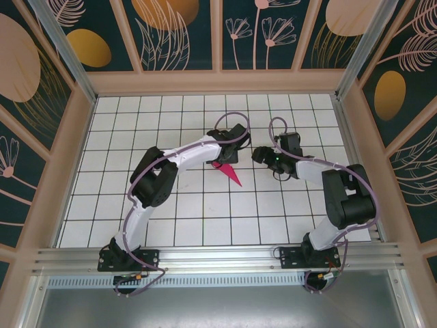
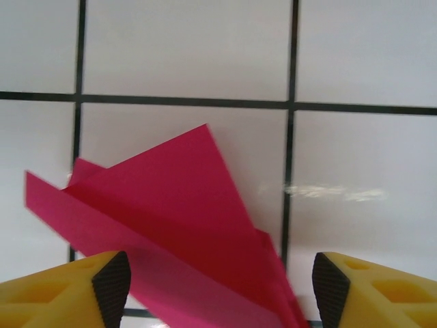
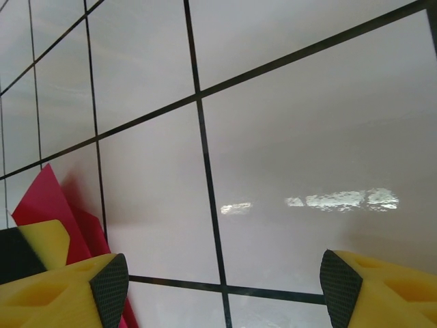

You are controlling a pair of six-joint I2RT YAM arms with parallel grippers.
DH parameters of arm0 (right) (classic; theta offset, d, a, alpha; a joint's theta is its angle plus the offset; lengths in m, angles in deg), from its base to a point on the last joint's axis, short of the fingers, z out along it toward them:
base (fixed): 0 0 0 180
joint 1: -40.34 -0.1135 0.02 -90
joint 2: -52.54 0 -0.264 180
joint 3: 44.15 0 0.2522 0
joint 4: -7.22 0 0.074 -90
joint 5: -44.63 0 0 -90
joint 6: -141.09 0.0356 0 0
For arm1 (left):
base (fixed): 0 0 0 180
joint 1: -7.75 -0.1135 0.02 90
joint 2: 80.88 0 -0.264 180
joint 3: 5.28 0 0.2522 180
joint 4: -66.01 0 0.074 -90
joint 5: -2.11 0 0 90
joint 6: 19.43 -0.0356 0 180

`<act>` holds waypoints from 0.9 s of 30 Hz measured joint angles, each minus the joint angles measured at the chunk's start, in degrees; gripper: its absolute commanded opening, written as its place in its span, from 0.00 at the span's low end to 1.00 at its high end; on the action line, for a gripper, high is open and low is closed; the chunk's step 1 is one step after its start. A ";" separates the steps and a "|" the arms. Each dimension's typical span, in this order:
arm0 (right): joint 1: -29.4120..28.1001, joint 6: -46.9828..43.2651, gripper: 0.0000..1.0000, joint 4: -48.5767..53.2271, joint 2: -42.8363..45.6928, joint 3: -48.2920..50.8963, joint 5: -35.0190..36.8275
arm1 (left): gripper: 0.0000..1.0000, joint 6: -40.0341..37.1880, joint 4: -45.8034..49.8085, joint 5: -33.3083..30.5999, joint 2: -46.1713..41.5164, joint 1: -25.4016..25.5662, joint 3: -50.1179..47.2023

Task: Fold a paper plane with a square sheet of paper (pick it up from the middle)
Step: Turn over a paper plane at the center of the table.

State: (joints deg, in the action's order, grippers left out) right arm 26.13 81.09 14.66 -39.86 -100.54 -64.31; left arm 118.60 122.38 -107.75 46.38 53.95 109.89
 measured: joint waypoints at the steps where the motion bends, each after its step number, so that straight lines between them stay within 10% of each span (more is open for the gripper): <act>1: 0.00 0.17 0.77 0.00 0.15 0.00 -0.24 | 0.68 0.02 1.05 -0.33 -0.02 0.00 0.00; 27: 0.00 1.03 0.77 -0.83 0.33 0.00 -2.45 | 0.16 10.32 -16.09 3.58 -10.01 0.33 -18.01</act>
State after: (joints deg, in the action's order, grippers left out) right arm 26.13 82.12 13.83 -39.53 -100.54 -66.76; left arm 128.91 106.29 -104.17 36.37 54.28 91.88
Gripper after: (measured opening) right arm 0.767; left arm 0.192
